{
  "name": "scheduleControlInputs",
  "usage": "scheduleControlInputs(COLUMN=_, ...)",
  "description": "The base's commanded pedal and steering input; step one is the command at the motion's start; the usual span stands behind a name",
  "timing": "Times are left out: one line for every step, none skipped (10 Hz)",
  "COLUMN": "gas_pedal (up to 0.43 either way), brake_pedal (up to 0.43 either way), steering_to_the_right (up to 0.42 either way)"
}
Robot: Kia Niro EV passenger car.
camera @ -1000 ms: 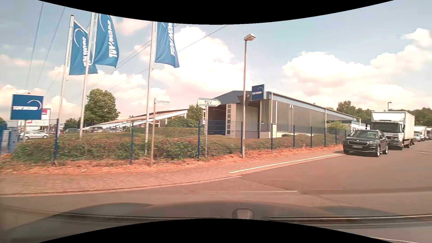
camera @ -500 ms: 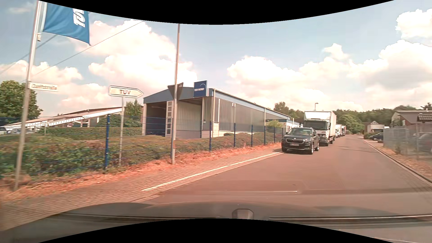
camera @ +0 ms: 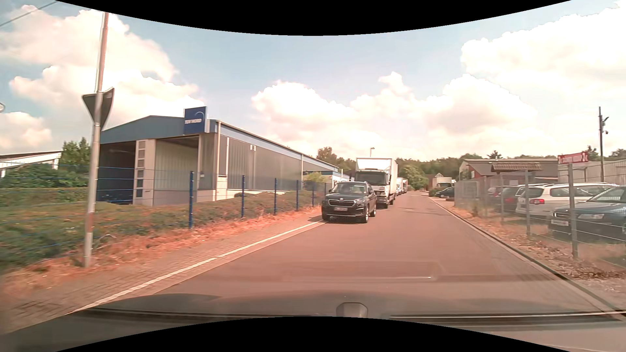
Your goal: Follow the waypoints while adhering to traffic rules and regulations
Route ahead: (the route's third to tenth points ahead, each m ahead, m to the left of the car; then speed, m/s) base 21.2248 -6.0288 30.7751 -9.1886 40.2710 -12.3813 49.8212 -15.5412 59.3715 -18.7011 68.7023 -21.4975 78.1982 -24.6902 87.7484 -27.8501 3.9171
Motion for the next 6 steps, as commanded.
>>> scheduleControlInputs(gas_pedal=0.098, brake_pedal=0.000, steering_to_the_right=0.484)
scheduleControlInputs(gas_pedal=0.110, brake_pedal=0.000, steering_to_the_right=0.432)
scheduleControlInputs(gas_pedal=0.118, brake_pedal=0.000, steering_to_the_right=0.389)
scheduleControlInputs(gas_pedal=0.130, brake_pedal=0.000, steering_to_the_right=0.342)
scheduleControlInputs(gas_pedal=0.150, brake_pedal=0.000, steering_to_the_right=0.295)
scheduleControlInputs(gas_pedal=0.157, brake_pedal=0.000, steering_to_the_right=0.263)
